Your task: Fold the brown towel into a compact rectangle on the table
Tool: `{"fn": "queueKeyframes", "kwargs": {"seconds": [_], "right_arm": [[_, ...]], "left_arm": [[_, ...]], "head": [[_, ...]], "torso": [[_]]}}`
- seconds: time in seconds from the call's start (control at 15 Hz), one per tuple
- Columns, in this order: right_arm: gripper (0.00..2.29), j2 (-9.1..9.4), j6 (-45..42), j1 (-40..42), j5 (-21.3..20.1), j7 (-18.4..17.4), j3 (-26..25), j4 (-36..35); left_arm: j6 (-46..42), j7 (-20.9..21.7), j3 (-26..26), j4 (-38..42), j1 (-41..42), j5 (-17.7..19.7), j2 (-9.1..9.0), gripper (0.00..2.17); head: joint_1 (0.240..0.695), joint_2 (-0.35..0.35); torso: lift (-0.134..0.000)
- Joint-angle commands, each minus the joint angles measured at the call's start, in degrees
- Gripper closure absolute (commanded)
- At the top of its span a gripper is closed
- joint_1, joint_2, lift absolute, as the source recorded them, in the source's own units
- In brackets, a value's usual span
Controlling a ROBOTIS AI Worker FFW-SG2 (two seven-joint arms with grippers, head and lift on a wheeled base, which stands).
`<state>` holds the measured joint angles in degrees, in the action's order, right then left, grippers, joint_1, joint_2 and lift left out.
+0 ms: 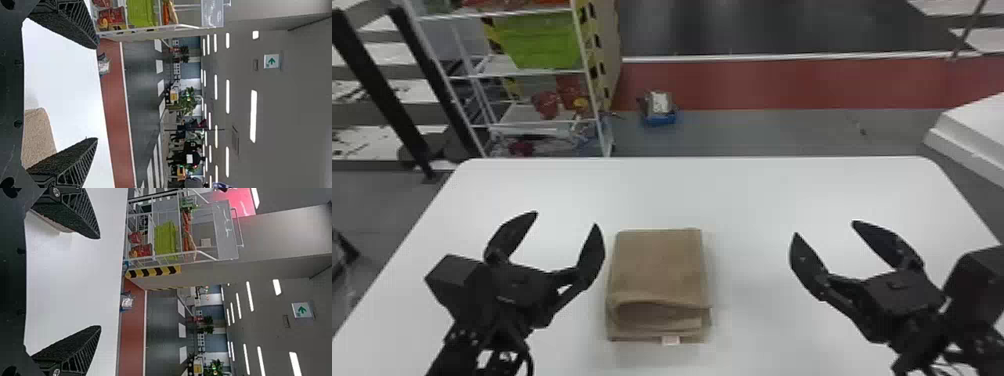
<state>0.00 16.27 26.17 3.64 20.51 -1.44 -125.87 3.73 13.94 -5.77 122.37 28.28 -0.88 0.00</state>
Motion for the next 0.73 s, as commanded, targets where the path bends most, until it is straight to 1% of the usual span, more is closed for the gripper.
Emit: {"fn": "queueKeyframes", "kwargs": {"seconds": [0.0,0.33,0.67], "right_arm": [[0.07,0.05,0.2,0.0,0.1,0.1,-0.4,0.0],[0.07,0.05,1.4,-0.1,1.5,1.2,-2.2,-0.3],[0.07,0.05,2.1,-0.1,1.6,2.1,-2.6,-0.9]], "left_arm": [[-0.3,-0.5,-0.9,0.1,-0.2,0.2,-0.15,0.05],[-2.4,-1.3,-1.3,-0.6,-0.2,0.5,-0.15,0.05],[-3.1,-1.4,-1.3,-1.3,-0.7,0.5,-0.15,0.05]], "head": [[0.695,0.084],[0.695,0.098],[0.695,0.089]], "torso": [[-0.124],[-0.124],[-0.124]]}}
